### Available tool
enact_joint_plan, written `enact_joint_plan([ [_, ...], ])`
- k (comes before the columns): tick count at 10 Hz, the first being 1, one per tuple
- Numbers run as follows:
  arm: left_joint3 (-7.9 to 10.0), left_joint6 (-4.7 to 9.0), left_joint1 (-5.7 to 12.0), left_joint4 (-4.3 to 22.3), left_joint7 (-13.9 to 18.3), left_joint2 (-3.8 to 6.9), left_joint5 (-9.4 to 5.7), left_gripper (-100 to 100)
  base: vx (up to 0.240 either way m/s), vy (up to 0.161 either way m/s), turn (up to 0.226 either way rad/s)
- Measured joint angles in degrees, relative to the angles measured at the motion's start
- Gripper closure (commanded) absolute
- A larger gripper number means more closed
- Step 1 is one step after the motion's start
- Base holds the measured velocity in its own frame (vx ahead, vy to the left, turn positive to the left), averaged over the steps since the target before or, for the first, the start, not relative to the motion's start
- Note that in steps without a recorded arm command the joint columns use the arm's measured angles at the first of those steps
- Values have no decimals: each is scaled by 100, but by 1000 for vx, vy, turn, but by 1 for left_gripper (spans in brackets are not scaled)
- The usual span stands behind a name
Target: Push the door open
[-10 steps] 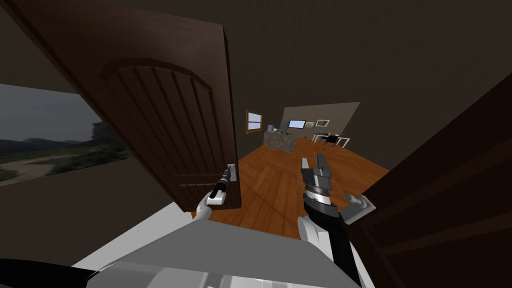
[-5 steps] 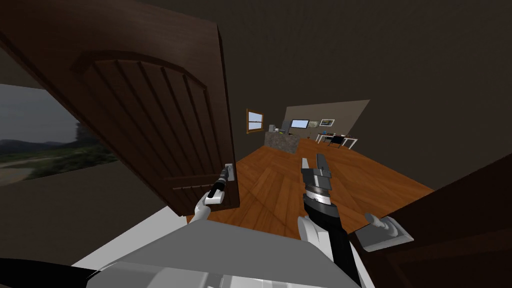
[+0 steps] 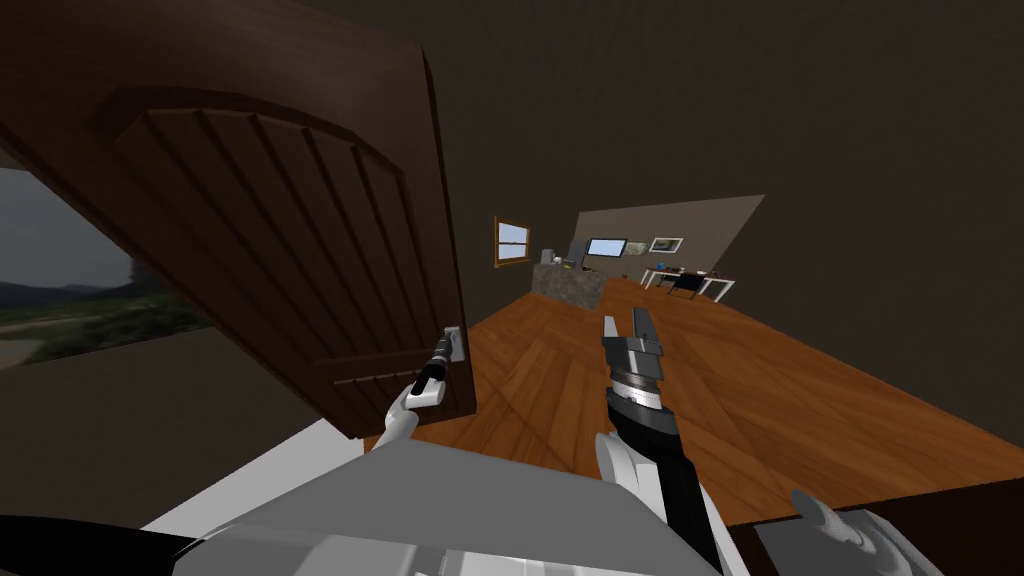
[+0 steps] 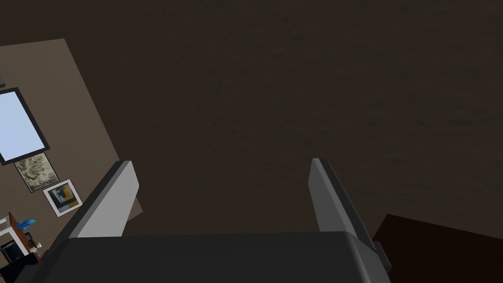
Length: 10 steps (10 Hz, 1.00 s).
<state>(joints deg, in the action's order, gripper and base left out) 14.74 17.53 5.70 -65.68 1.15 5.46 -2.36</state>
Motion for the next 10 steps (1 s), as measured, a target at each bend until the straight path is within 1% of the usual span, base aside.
enact_joint_plan([
  [1,60,-8,16,31,4,24,-15,100,195,-93,96],
  [2,136,-12,10,43,-10,18,-24,100,201,-90,95],
  [3,209,-64,-49,-55,-32,-7,-30,100,179,-76,69],
  [4,282,-68,-32,-29,-37,16,-46,100,191,-86,69],
  [5,357,-53,-38,-24,-45,23,-58,100,174,-75,87],
  [6,441,4,9,65,-69,20,-65,100,176,-61,65],
  [7,507,31,8,89,-84,18,-74,100,186,-74,68],
  [8,585,8,7,64,-119,-14,-74,100,179,-73,53],
  [9,647,-21,0,39,-139,-16,-80,100,196,-64,58],
  [10,696,-8,3,83,-127,19,-98,100,189,-67,78],
])
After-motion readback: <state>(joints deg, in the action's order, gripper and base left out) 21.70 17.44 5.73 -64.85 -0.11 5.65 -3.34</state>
